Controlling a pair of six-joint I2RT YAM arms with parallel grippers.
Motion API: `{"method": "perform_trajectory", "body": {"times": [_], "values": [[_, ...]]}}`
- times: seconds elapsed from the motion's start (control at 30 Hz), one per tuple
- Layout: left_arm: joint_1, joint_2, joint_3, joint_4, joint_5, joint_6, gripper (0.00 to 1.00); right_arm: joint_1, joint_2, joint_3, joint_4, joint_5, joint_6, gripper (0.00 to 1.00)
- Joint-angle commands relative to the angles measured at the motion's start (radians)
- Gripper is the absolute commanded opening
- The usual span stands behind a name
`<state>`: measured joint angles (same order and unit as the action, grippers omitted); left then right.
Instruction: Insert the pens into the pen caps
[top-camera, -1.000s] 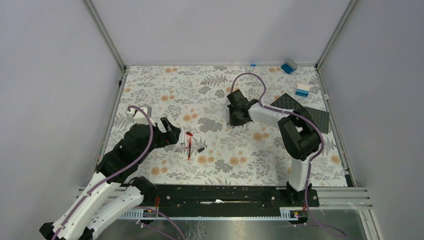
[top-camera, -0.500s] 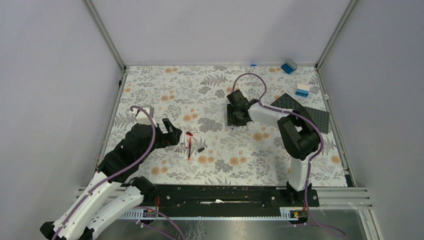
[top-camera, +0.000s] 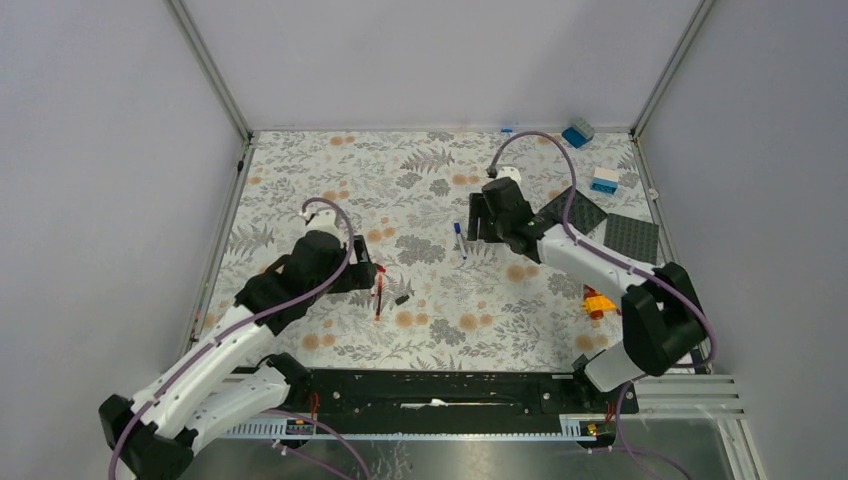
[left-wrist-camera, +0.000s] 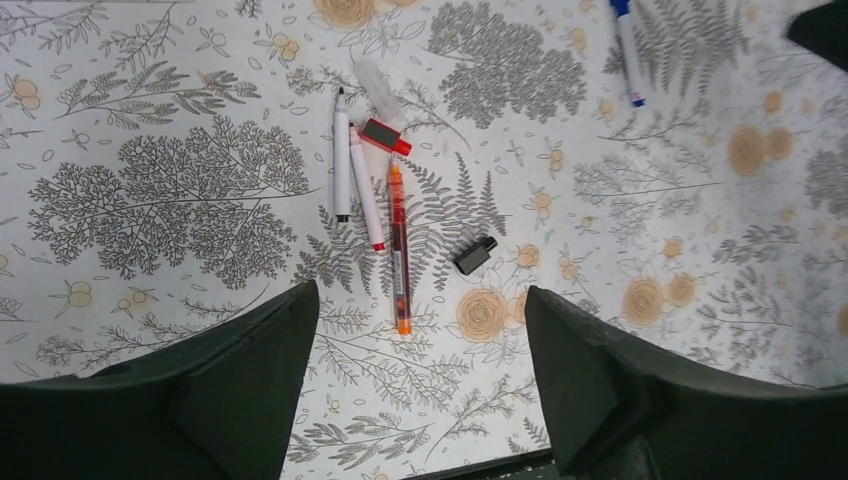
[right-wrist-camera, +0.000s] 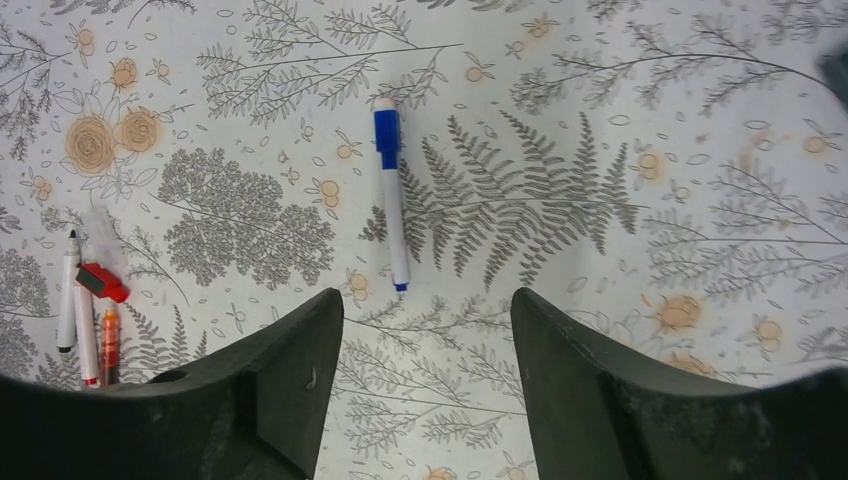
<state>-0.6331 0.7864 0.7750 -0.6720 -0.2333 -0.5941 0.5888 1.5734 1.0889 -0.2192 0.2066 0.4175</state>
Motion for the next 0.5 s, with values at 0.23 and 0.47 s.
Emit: {"method": "perform_trajectory", "body": {"times": [0.23,0.47], "values": [[0.005,0.267,0.019,0.084,-0.113,-0.076,0.74,-0.005,-0.263,-0.335,0.296,0.041,-0.074,0.71],[0.05,0.473,0.028,0.132,-0.155,-0.103,0.7,-0.006,-0.325,-0.431,0.397,0.003,-0.092,0.72]]}}
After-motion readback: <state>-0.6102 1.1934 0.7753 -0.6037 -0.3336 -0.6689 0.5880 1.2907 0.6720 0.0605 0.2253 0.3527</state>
